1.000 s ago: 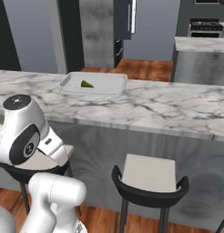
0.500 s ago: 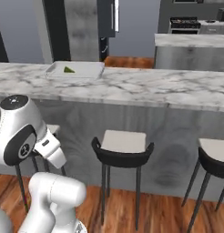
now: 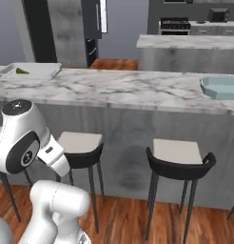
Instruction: Place the cold items (tomato and lemon wedge) from the fridge in one tupperware on the dining counter. Place the warm items (hot dog and kebab skewer) in the stove area in another tupperware.
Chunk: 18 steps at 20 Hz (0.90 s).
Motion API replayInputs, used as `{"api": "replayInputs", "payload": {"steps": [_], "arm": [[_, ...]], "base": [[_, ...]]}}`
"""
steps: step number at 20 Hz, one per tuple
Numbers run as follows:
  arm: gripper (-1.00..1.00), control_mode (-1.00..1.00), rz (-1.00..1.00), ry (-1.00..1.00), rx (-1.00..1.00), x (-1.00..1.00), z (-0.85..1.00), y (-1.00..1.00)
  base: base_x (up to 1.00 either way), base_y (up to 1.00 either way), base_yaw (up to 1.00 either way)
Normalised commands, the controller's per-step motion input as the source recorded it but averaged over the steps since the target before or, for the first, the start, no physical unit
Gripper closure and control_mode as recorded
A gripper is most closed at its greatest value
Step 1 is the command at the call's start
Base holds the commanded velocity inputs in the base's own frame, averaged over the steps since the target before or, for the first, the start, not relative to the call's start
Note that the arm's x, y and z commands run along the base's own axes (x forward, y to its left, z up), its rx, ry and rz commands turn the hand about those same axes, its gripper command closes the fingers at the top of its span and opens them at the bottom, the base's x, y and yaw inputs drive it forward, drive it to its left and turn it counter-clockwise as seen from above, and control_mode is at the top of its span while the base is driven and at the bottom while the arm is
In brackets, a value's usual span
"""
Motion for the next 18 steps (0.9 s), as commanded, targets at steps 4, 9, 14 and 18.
{"api": "replayInputs", "payload": {"steps": [4,9,14,18], "arm": [[-1.0,1.0,0.0,0.0,0.0,0.0,0.0,0.0],[-1.0,1.0,0.0,0.0,0.0,0.0,0.0,0.0],[-1.0,1.0,0.0,0.0,0.0,0.0,0.0,0.0],[-1.0,1.0,0.0,0.0,0.0,0.0,0.0,0.0]], "base": [[0.0,-1.0,0.01],[0.0,-1.0,0.13],[0.0,-1.0,0.26],[0.0,-1.0,0.31]]}}
